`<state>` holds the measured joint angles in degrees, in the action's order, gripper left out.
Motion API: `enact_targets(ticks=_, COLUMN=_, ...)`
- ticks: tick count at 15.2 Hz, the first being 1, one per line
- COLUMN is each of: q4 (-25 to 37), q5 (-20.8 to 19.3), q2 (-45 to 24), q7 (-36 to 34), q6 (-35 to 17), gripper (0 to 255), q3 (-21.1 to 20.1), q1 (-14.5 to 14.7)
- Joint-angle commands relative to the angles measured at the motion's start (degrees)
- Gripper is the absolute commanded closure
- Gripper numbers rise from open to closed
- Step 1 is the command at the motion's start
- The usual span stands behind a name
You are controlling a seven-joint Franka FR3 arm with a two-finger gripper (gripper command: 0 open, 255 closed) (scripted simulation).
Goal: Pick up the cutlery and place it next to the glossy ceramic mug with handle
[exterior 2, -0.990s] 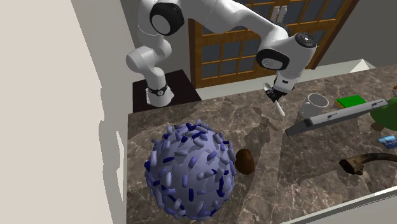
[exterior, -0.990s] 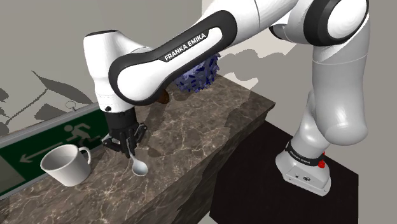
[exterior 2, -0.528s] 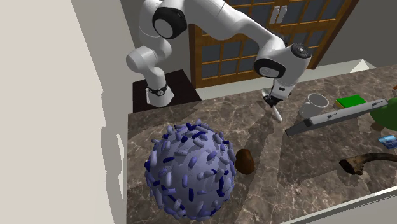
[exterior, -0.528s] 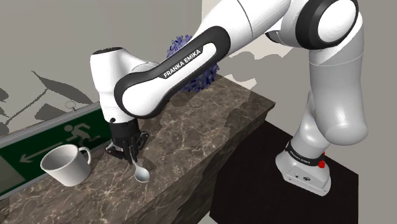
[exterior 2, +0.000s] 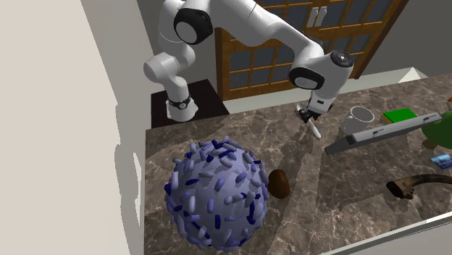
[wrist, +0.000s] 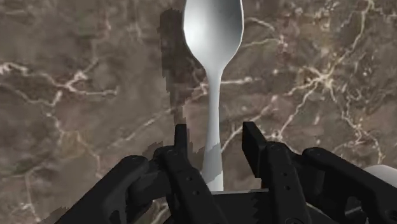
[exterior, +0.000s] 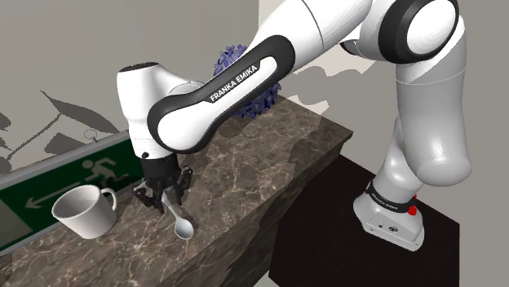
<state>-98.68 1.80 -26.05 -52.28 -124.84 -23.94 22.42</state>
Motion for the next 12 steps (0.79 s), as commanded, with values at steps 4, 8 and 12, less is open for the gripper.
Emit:
enact_targets(ticks=4, q4=-0.01, q5=0.00, q2=0.00, q7=0.00, q6=-0.01, gripper=0, q3=0.01, q1=-0.01)
enact_targets(ticks=8, q4=2.16, q5=0.91, q2=2.62, q7=0.55, q6=4.75, gripper=0, q3=-0.33, q1=-0.99)
enact_targets(ticks=12, q4=2.85, q5=1.12, q2=3.22, q7=0.68, q6=6.03, gripper=0, q3=-0.38, q1=-1.22)
